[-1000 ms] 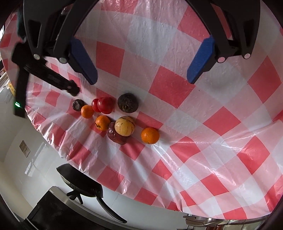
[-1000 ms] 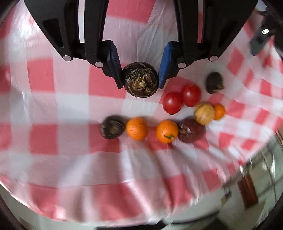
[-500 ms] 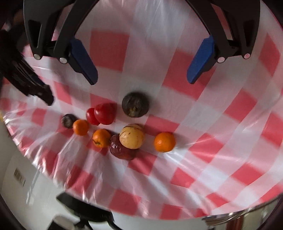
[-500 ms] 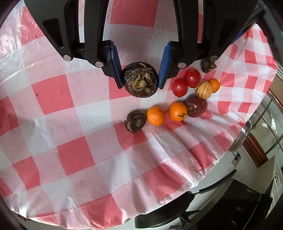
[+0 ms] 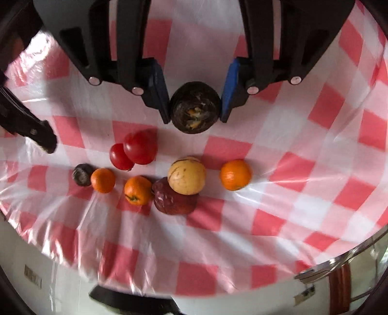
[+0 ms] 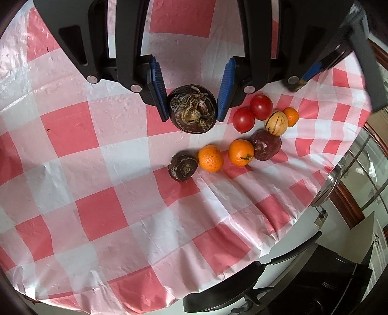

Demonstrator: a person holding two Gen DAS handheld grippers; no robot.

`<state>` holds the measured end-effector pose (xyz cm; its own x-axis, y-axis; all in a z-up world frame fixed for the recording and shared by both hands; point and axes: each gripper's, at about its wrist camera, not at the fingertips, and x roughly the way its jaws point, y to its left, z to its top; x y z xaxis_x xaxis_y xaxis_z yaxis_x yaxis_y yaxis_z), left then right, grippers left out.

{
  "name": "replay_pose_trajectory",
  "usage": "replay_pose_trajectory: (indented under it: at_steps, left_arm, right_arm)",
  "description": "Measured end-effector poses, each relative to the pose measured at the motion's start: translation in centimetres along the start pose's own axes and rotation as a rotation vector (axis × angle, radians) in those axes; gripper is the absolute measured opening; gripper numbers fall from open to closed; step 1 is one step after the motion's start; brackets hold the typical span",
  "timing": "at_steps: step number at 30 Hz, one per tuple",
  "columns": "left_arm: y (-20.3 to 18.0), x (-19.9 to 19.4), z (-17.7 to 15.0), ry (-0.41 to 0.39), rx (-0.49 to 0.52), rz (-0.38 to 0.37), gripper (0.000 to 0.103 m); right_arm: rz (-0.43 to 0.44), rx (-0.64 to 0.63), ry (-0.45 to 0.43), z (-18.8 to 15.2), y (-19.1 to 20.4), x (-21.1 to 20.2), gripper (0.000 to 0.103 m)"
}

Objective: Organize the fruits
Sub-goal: 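Grasp a dark brown fruit with the right tool while the left tool grasps another, then carry both dark brown fruits with both tools over the white box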

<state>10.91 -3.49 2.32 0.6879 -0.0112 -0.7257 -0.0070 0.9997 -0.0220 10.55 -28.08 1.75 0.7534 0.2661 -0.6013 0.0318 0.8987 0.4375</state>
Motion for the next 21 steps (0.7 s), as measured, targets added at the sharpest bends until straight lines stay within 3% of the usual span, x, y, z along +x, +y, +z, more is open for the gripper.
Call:
replay_pose_trajectory:
  at_steps: [6,15,21]
  left_arm:
    - [3.4,-2.0,-0.9,-0.071,-0.153,-0.040,0.041]
    - [5.5,-2.1,-0.4,-0.076,-0.255,-0.075,0.041]
    - [7.9,-7.2,-3.9,-0.077,-0.355,-0.072,0.041]
  right_arm:
    - [0.004,0.004,-0.002,0.0,0.0,0.0,0.040]
    - [-0.007,0.022,0.002,0.1,-0.3,0.3,0.040]
    - [-0.035,0.032,0.005,0.1,-0.3,0.2,0.040]
